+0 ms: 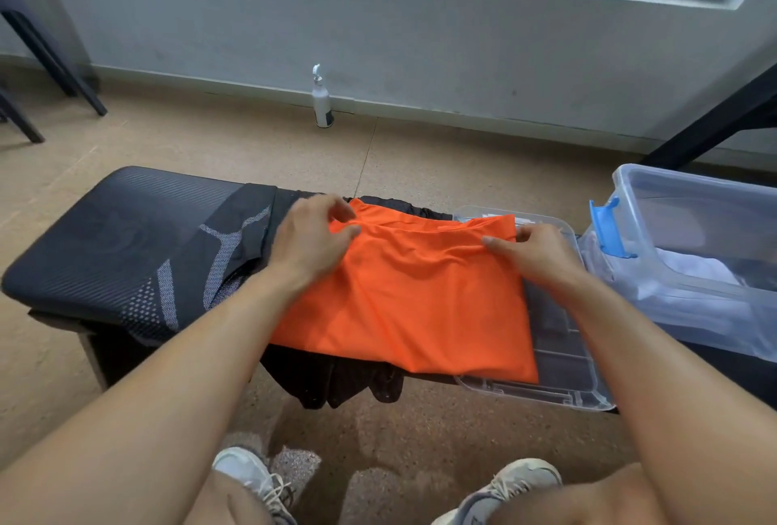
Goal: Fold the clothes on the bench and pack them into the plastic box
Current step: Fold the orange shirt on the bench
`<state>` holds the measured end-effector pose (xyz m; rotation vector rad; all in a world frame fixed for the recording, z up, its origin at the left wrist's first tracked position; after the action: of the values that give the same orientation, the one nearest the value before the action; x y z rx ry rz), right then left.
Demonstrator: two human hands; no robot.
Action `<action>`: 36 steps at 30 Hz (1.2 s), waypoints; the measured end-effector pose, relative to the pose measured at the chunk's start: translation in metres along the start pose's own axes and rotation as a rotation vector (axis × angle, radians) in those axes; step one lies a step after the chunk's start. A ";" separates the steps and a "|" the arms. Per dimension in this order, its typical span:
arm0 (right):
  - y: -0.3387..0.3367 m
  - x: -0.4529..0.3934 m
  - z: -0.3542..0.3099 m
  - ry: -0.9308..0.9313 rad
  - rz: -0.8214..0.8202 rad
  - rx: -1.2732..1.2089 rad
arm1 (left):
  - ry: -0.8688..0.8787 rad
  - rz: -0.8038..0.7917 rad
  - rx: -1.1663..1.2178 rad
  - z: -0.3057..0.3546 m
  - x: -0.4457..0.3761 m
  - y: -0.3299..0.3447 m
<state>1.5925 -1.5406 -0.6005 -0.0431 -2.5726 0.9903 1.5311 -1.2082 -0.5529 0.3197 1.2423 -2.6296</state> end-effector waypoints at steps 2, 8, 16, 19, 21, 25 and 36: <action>0.002 0.004 -0.003 0.011 -0.035 -0.181 | 0.081 -0.136 -0.056 0.012 0.008 0.022; -0.020 0.024 -0.019 0.003 -0.076 -0.518 | 0.253 -0.399 -0.152 0.034 0.024 0.070; -0.035 0.047 -0.026 0.002 -0.043 -0.639 | 0.236 -0.683 0.114 0.056 0.051 0.100; -0.014 0.056 -0.048 -0.035 -0.036 -0.620 | 0.099 -0.484 0.321 0.052 0.034 0.081; 0.005 0.064 -0.068 -0.080 -0.030 -0.539 | -0.071 -0.339 0.466 0.038 0.022 0.066; 0.065 0.084 -0.100 -0.074 -0.137 -0.388 | -0.398 -0.208 0.805 0.012 0.023 0.046; 0.114 0.151 -0.123 -0.395 -0.292 0.320 | -0.480 -0.193 0.730 -0.030 0.030 0.045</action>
<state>1.4851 -1.3518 -0.5401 0.6552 -2.6085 1.3869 1.5181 -1.2158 -0.6137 -0.3330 0.1507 -2.9723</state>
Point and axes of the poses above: each hand's wrist, its own x-axis away from the middle knuckle, its own y-axis out of the palm, z = x × y, the point moved 10 cm from there along -x, towards the middle knuckle, and after that the axes turned 10 degrees about y, right-handed, at the moved point
